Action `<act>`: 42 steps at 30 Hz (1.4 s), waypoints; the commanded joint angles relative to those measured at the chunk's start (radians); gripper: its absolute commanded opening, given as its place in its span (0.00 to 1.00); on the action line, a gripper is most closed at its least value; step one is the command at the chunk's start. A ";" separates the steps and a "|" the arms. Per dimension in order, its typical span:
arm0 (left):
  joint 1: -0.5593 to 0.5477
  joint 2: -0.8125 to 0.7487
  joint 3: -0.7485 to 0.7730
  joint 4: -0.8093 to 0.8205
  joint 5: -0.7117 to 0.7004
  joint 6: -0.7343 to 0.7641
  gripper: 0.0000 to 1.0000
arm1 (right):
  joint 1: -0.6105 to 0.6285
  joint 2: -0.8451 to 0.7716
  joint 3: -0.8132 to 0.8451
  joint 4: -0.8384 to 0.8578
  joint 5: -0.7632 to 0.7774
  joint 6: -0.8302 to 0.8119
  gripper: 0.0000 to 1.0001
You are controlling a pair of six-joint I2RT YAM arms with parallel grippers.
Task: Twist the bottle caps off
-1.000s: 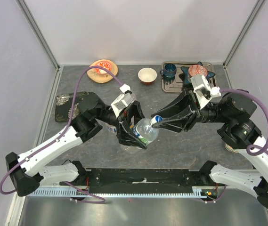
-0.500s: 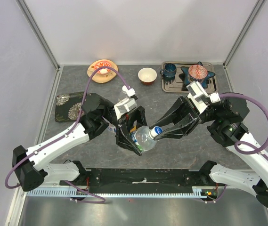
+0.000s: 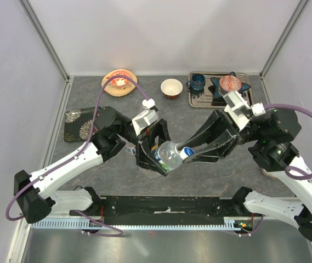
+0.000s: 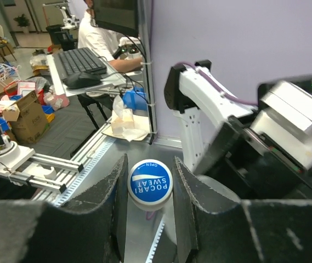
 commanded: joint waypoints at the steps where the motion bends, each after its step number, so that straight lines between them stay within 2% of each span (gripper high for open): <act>1: 0.031 0.001 0.022 -0.047 -0.077 0.045 0.29 | 0.011 -0.035 0.075 -0.025 0.024 0.014 0.00; 2: 0.031 0.000 0.023 -0.064 -0.077 0.050 0.29 | 0.011 -0.037 0.080 -0.049 0.045 -0.007 0.00; 4: 0.031 -0.008 0.022 -0.090 -0.083 0.068 0.29 | 0.011 -0.044 0.092 -0.104 0.189 -0.073 0.00; 6: 0.031 -0.025 0.013 -0.131 -0.105 0.097 0.29 | 0.011 -0.056 0.112 -0.235 0.361 -0.120 0.00; 7: 0.031 -0.036 0.013 -0.159 -0.118 0.129 0.29 | 0.012 -0.058 0.122 -0.341 0.586 -0.166 0.00; 9: 0.031 -0.091 0.010 -0.264 -0.170 0.177 0.29 | 0.011 -0.057 0.130 -0.458 0.853 -0.202 0.00; 10: 0.031 -0.115 0.002 -0.303 -0.200 0.235 0.29 | 0.011 -0.058 0.115 -0.553 1.134 -0.203 0.00; 14: 0.031 -0.276 -0.079 -0.418 -0.441 0.318 0.30 | 0.006 -0.064 -0.085 -0.658 1.473 -0.141 0.00; 18: 0.031 -0.378 -0.096 -0.532 -0.585 0.381 0.30 | -0.069 -0.040 -0.418 -0.602 1.471 -0.018 0.00; 21: 0.031 -0.416 -0.096 -0.560 -0.632 0.390 0.30 | -0.173 0.047 -0.575 -0.493 1.370 0.048 0.00; 24: 0.031 -0.441 -0.107 -0.575 -0.661 0.403 0.30 | -0.265 0.137 -0.665 -0.386 1.347 0.082 0.00; 32: 0.029 -0.465 -0.153 -0.557 -0.708 0.401 0.31 | -0.330 0.388 -0.631 -0.290 1.419 0.076 0.00; 42: 0.029 -0.499 -0.182 -0.560 -0.740 0.417 0.31 | -0.373 0.545 -0.572 -0.255 1.480 0.082 0.00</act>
